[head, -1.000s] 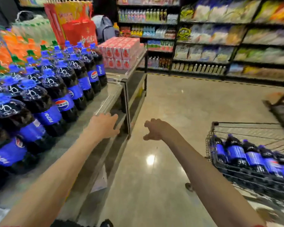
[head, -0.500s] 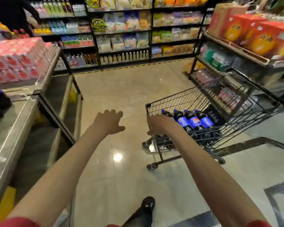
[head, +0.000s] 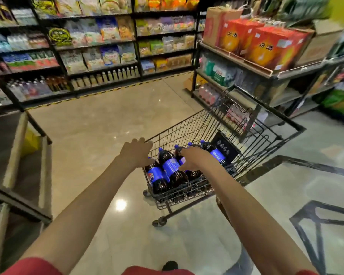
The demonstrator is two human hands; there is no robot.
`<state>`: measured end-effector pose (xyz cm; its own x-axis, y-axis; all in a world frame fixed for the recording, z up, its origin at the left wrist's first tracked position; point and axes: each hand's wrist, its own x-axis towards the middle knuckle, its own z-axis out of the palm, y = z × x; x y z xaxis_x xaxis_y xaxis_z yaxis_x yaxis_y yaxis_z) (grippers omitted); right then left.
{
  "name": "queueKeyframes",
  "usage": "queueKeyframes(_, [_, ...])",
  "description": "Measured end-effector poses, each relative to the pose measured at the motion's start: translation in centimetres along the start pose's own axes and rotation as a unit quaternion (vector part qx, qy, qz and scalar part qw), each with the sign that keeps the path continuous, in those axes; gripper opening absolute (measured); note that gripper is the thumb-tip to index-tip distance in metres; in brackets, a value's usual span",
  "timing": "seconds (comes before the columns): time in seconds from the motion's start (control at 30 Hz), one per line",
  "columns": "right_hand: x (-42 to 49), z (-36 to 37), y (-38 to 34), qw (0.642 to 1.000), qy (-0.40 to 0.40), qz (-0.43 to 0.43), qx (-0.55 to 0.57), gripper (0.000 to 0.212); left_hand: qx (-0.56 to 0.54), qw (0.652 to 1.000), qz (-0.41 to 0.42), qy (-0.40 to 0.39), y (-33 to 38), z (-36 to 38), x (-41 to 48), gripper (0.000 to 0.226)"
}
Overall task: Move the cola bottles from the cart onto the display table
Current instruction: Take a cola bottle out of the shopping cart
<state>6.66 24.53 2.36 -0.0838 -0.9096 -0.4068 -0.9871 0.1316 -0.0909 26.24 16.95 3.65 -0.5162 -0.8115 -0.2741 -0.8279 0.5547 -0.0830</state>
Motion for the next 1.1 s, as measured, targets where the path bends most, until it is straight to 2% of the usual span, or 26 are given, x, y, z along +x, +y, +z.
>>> queueKeyframes(0.37, [10.1, 2.7, 8.9, 0.997, -0.069, -0.012, 0.015, 0.058, -0.021, 0.997, 0.000, -0.069, 4.9, 3.4, 12.5, 0.059])
queueKeyframes(0.5, [14.2, 3.9, 12.1, 0.993, -0.109, -0.032, 0.038, 0.056, -0.063, 0.995, -0.039, -0.060, 6.8, 4.8, 16.2, 0.047])
queueKeyframes(0.63, [17.3, 4.3, 14.4, 0.986, -0.145, -0.062, 0.048, 0.055, -0.086, 0.990, -0.083, -0.075, 8.0, 6.7, 19.3, 0.048])
queueKeyframes(0.8, [21.2, 6.2, 15.4, 0.981, -0.171, -0.080, 0.041, 0.062, -0.112, 0.980, -0.121, -0.109, 8.3, 9.9, 21.9, 0.042])
queueKeyframes(0.97, [23.8, 8.9, 15.1, 0.982, -0.162, -0.078, 0.061, 0.050, -0.169, 0.964, -0.157, -0.133, 7.3, 13.4, 24.7, 0.042])
queueKeyframes(1.1, [26.2, 11.4, 14.3, 0.972, -0.213, -0.075, 0.063, 0.050, -0.245, 0.940, -0.173, -0.162, 5.9, 16.8, 27.5, 0.050])
